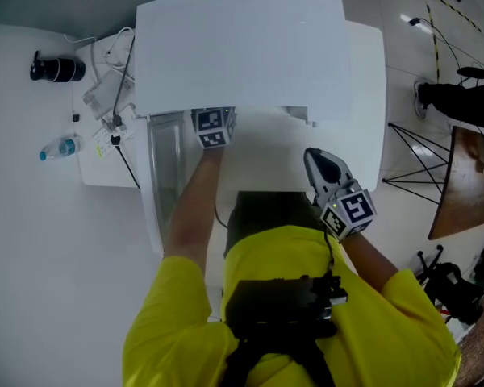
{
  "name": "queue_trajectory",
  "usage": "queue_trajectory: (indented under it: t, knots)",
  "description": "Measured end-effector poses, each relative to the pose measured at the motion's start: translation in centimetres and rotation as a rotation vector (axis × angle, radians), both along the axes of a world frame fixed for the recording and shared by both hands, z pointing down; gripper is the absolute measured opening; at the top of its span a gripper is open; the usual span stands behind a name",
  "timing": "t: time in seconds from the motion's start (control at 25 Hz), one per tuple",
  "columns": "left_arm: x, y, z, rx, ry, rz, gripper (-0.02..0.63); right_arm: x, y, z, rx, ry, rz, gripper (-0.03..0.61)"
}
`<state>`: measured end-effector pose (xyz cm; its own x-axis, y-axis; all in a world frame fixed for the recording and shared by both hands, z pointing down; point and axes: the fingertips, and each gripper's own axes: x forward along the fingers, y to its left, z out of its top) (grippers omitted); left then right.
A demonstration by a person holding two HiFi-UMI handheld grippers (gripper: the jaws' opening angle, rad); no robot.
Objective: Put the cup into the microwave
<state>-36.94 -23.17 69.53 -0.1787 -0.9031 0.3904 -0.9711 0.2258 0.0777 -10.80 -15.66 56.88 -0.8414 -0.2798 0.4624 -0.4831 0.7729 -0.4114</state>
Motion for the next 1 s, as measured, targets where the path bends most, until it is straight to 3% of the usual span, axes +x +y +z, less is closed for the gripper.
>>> queue_trajectory:
  t: [0.32, 0.48, 0.64, 0.76, 0.88, 1.0]
  knots:
    - [-1.0, -0.5, -1.1, 0.017, 0.010, -0.040, 0.479, -0.8, 0.0, -0.1, -0.004, 0.007, 0.018, 0.005]
    - [0.1, 3.7, -1.1, -0.022, 0.055, -0.110, 0.480, -1.4, -0.3, -1.3, 0.003, -0.018, 0.025, 0.005]
    - [2.9, 9.7, -3.0, -0.026, 0.148, -0.149, 0.450, -1.7, -0.9, -3.5, 0.036, -0.047, 0.021, 0.005]
    - [4.7, 13.6, -6.9, 0.003, 0.182, -0.171, 0.281, -1.8, -1.6, -5.6, 0.077, -0.075, 0.012, 0.005]
    - [5.1, 15.8, -11.8, 0.043, 0.149, -0.175, 0.137, -2.3, -2.5, -7.7, 0.121, -0.105, 0.008, 0.005]
    - [5.0, 16.3, -15.7, 0.027, 0.093, -0.156, 0.019, -2.3, -3.1, -9.8, 0.163, -0.137, 0.010, 0.005]
